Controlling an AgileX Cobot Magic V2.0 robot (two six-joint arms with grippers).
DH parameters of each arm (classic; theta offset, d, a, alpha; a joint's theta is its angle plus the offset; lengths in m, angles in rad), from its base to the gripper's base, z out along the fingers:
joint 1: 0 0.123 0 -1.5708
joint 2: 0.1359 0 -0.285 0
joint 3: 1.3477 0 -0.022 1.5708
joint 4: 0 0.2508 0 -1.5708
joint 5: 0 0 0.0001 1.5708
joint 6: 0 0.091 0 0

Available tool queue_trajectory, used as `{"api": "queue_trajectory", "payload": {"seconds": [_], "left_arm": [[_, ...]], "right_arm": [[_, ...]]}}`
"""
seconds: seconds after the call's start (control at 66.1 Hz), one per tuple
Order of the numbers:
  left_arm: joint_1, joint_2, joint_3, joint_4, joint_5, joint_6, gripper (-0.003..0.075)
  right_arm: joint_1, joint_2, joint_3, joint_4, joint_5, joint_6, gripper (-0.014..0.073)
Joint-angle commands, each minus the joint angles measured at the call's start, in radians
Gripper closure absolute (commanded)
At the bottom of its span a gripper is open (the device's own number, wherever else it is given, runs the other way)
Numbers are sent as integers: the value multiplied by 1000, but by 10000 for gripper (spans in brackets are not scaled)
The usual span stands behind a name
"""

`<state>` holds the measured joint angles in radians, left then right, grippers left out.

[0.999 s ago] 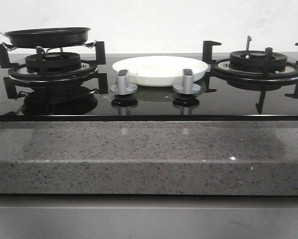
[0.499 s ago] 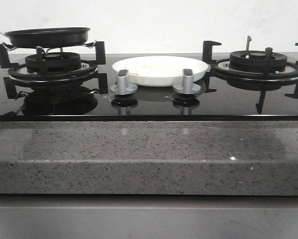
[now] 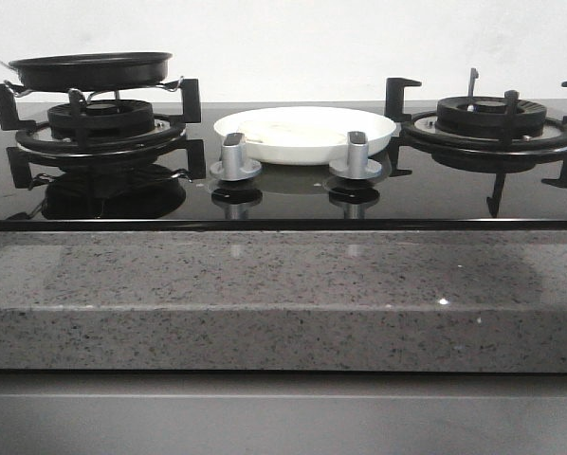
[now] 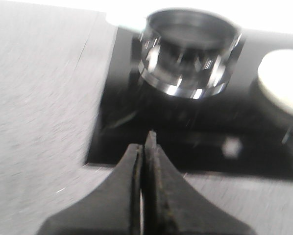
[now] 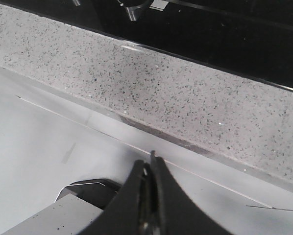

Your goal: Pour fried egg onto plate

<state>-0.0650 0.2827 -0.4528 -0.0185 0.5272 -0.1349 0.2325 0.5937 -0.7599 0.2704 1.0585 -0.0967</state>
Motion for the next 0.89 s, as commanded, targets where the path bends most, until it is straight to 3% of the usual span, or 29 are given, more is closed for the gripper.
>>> {"api": "queue_trajectory", "payload": {"seconds": [0.0,0.272,0.318,0.469,0.878], "left_arm": [[20,-77,103,-71,-232,-9,740],[42,-279,468,-71,-614,-9,740],[42,-293,458,-46,-571,-8,740],[42,-303,464,100,-611,-5,740],[42,-303,464,102,-620,-5,740]], "right_arm": [[-1,0,-24,2,-52,-8,661],[-1,0,-24,2,-52,-8,661],[-1,0,-24,2,-52,-8,661],[-1,0,-24,2,-52,-8,661],[-1,0,-24,2,-52,-8,661]]}}
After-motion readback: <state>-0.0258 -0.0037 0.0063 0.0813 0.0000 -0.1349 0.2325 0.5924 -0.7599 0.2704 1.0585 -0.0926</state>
